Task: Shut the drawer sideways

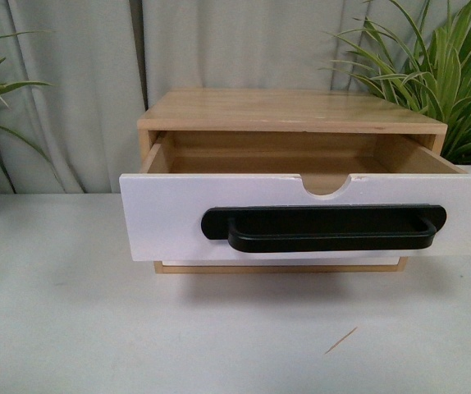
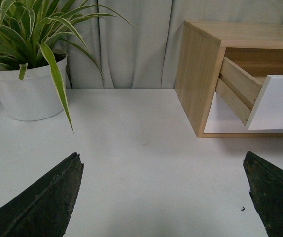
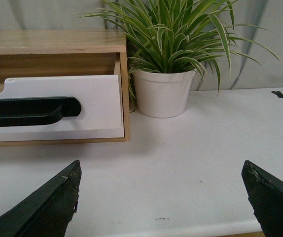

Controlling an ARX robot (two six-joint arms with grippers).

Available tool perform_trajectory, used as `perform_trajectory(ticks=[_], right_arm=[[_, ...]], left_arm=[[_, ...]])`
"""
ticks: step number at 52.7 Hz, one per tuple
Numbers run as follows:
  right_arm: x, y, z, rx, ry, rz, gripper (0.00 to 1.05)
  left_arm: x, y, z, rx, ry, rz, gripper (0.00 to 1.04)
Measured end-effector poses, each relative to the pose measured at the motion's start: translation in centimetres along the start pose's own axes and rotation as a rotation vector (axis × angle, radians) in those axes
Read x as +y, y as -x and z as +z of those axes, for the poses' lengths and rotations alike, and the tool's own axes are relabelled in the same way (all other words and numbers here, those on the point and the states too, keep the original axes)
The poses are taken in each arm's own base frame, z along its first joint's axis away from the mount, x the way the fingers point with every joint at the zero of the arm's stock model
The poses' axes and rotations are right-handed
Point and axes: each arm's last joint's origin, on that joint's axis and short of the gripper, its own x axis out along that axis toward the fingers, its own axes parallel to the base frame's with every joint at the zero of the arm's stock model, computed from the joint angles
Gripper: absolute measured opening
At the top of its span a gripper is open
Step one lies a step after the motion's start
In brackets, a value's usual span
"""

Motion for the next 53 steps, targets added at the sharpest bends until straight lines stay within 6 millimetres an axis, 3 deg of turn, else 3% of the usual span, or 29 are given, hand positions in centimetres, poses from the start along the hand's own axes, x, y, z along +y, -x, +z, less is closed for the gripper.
perform_trajectory(ticks=[42, 45, 48, 53], right_arm=[[0.0, 0.0, 0.0, 0.0, 0.0, 0.0, 0.96], [0.0, -0.1, 0.0, 0.121, 0.03, 0.157, 0.96], [-0.1, -0.6, 0.3, 0.295, 0.003, 0.395, 0.96], [0.2, -2.1, 1.0, 0.378, -0.011, 0.611, 0.96]], left_arm=[[0.0, 0.0, 0.0, 0.0, 0.0, 0.0, 0.99], [0.0, 0.0, 0.0, 0.003, 0.0, 0.012, 0.99], [-0.1, -0.3, 0.0, 0.13, 0.1, 0.242, 0.99], [-0.5, -1.3, 0.3, 0.192, 0.254, 0.521, 0.99]])
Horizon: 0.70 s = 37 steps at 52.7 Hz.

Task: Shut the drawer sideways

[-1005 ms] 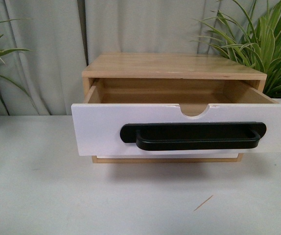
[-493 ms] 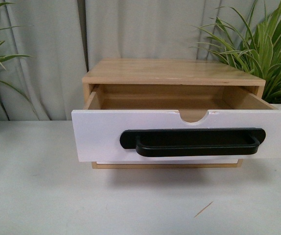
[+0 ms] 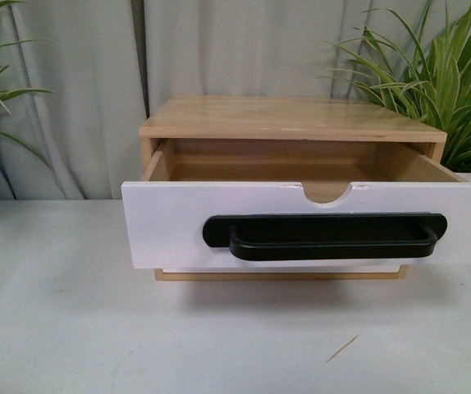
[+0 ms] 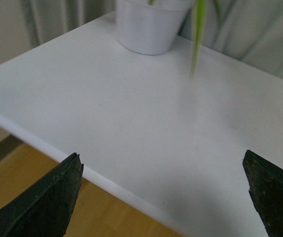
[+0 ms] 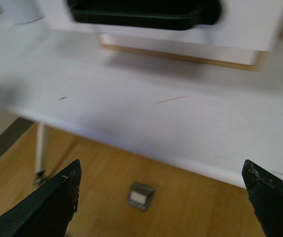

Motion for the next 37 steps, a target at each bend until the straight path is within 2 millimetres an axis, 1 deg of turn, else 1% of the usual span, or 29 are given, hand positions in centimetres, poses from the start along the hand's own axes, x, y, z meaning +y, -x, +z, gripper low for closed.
perform_trajectory(ticks=[2, 4, 8, 11, 17, 19, 20, 25, 32, 37], right_arm=[[-0.5, -0.6, 0.7, 0.013, 0.062, 0.004, 0.96], [-1.0, -1.2, 1.1, 0.042, 0.131, -0.035, 0.96], [-1.7, -2.2, 0.9, 0.108, 0.287, -0.074, 0.96], [-2.0, -2.5, 0.7, 0.136, 0.381, -0.077, 0.96], [-2.4, -3.0, 0.7, 0.155, 0.557, -0.099, 0.96], [-2.6, -3.2, 0.6, 0.159, 0.613, -0.105, 0.96], [-2.6, -3.3, 0.6, 0.159, 0.635, -0.105, 0.96], [-2.6, -3.8, 0.4, 0.152, 0.706, -0.12, 0.96], [-2.6, -4.6, 0.9, 0.128, 0.802, -0.162, 0.96], [-2.4, -5.4, 1.0, 0.123, 0.852, -0.161, 0.96]], left_arm=[[-0.7, -0.4, 0.3, 0.016, 0.097, 0.013, 0.99], [-1.8, -0.6, 0.8, 0.032, 0.214, -0.021, 0.99], [-4.2, -1.0, 1.1, 0.096, 0.384, -0.13, 0.99], [-5.5, -1.3, 0.9, 0.137, 0.435, -0.174, 0.99], [-8.3, -1.6, -0.1, 0.211, 0.468, -0.242, 0.99], [-9.6, -1.6, -0.4, 0.243, 0.469, -0.283, 0.99], [-10.5, -1.6, -0.6, 0.257, 0.468, -0.307, 0.99], [-13.1, -1.7, -0.9, 0.314, 0.461, -0.386, 0.99], [-14.8, -2.2, -1.2, 0.359, 0.457, -0.416, 0.99], [-15.7, -2.4, -1.2, 0.373, 0.456, -0.433, 0.99]])
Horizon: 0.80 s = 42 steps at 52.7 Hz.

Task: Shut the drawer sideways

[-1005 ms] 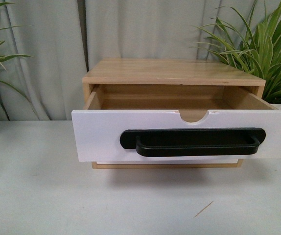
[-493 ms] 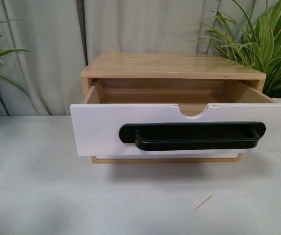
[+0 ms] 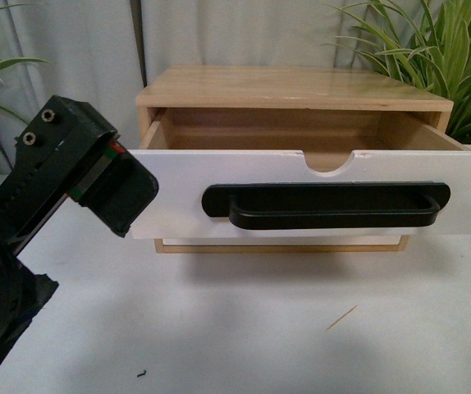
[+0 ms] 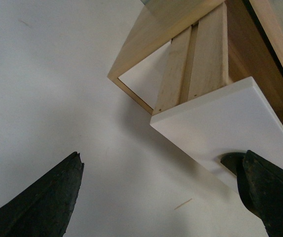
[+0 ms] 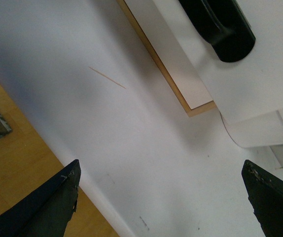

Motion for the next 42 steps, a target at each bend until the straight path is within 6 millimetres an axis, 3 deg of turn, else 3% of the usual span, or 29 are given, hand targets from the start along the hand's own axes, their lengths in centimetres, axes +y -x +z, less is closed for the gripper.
perform_trajectory(ticks=[42], right_arm=[[-0.9, -4.6, 3.1, -0.038, 0.139, -0.036, 0.96]], left_arm=[[-3.5, -2.5, -1.5, 0.111, -0.037, -0.078, 0.99]])
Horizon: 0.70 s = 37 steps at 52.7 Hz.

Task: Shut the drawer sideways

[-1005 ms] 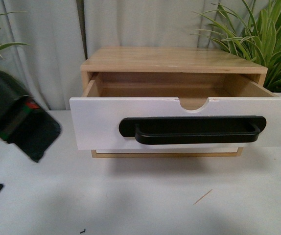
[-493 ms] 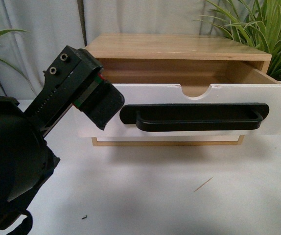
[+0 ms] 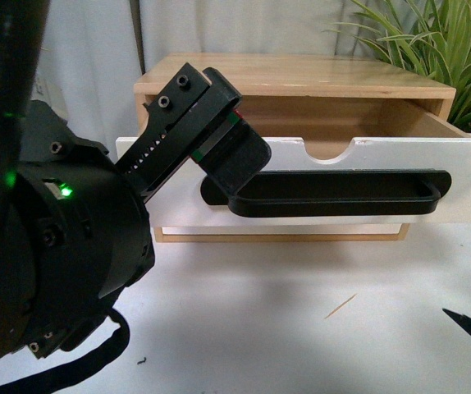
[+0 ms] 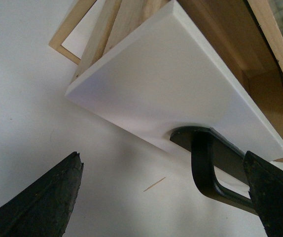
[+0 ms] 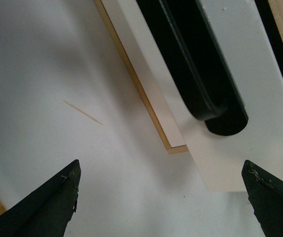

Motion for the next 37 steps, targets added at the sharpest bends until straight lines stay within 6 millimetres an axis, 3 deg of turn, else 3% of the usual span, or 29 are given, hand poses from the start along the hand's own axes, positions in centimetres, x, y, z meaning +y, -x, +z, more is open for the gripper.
perform_trajectory(ticks=[22, 37], right_arm=[[-1.0, -3.6, 0.9, 0.009, 0.002, 0.019, 0.96], [-2.2, -7.6, 1.6, 0.031, 0.005, 0.011, 0.96]], left_arm=[[-0.1, -1.7, 0.7, 0.03, 0.0, 0.015, 0.99], [0.2, -5.0, 2.9, 0.051, 0.007, 0.026, 0.99]])
